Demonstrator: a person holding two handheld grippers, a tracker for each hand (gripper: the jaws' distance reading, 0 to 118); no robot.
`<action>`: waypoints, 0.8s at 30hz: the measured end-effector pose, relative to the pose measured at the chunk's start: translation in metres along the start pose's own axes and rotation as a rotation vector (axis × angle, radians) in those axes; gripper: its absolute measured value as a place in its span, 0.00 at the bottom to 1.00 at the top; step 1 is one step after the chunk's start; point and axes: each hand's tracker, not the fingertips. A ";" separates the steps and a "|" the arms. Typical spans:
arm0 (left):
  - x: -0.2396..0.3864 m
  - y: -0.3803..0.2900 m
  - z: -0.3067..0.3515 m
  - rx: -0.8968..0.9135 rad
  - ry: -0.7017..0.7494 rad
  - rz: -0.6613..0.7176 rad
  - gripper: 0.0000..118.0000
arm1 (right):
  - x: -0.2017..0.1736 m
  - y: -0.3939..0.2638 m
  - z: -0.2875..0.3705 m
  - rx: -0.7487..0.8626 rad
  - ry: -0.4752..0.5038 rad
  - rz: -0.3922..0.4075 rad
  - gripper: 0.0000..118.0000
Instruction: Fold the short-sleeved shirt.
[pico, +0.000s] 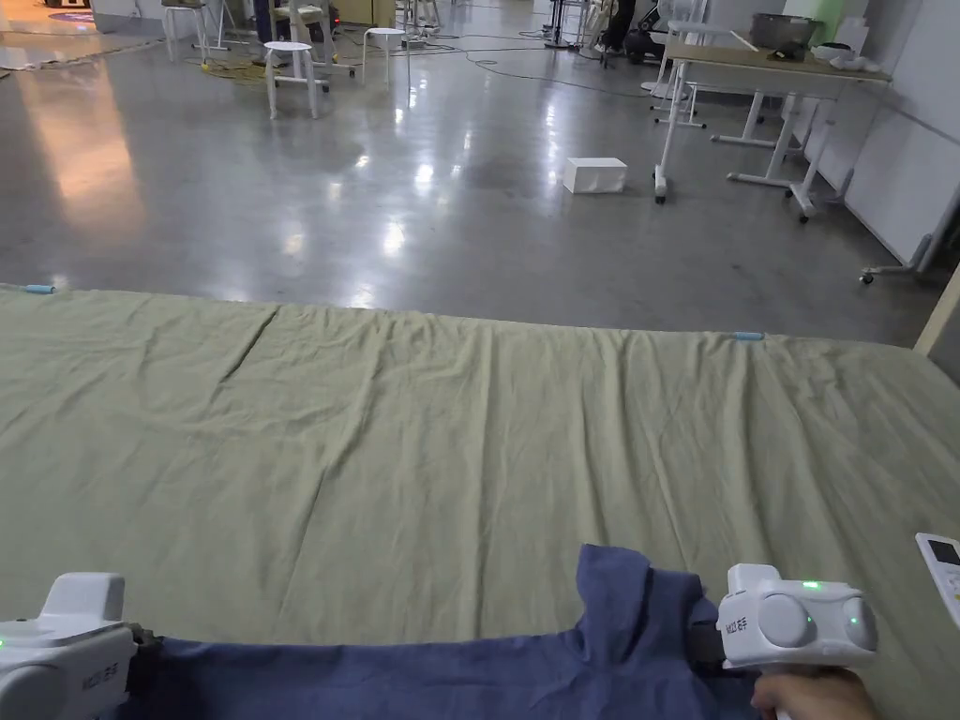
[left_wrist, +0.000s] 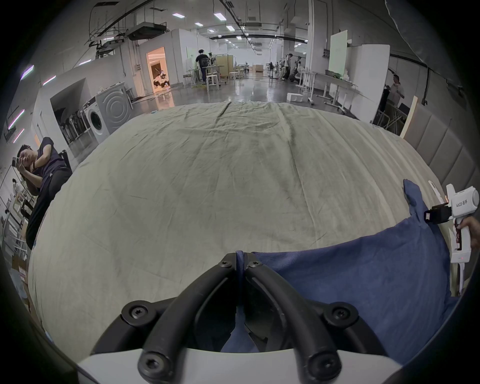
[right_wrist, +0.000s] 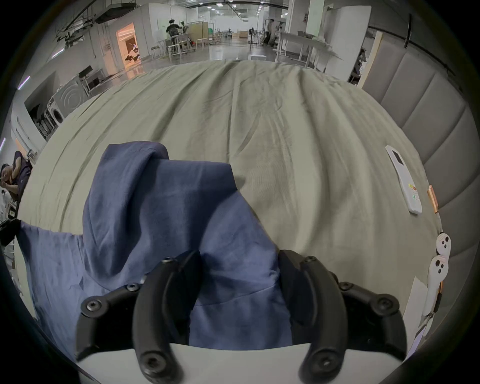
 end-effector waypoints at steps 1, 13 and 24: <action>0.000 0.000 -0.001 -0.003 0.000 0.008 0.04 | -0.004 0.001 0.000 -0.012 -0.001 0.005 0.43; 0.012 -0.006 0.015 0.023 0.020 -0.004 0.04 | -0.008 -0.018 0.051 0.224 -0.026 0.025 0.02; -0.008 0.002 0.109 0.174 -0.017 0.013 0.04 | -0.005 -0.046 0.190 0.460 -0.019 -0.009 0.02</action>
